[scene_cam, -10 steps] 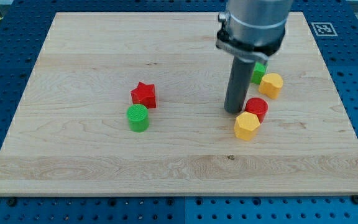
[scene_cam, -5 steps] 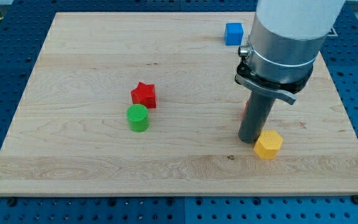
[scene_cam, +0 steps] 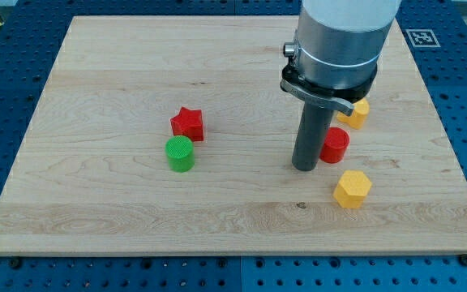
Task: Slightly push the yellow blocks and red circle to the right
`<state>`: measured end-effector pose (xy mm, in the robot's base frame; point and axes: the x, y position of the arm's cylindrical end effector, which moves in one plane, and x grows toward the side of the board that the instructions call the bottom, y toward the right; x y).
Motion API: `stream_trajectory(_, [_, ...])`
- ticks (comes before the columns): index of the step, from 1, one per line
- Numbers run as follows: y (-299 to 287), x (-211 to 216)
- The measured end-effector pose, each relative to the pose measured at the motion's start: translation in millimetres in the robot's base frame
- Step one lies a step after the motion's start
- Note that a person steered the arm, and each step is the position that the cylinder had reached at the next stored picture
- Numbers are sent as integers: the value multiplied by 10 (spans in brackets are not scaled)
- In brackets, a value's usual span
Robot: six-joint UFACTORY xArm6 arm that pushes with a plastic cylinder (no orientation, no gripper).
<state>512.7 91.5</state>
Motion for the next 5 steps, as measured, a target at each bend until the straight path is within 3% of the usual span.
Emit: stream_trajectory(5, [347,-189])
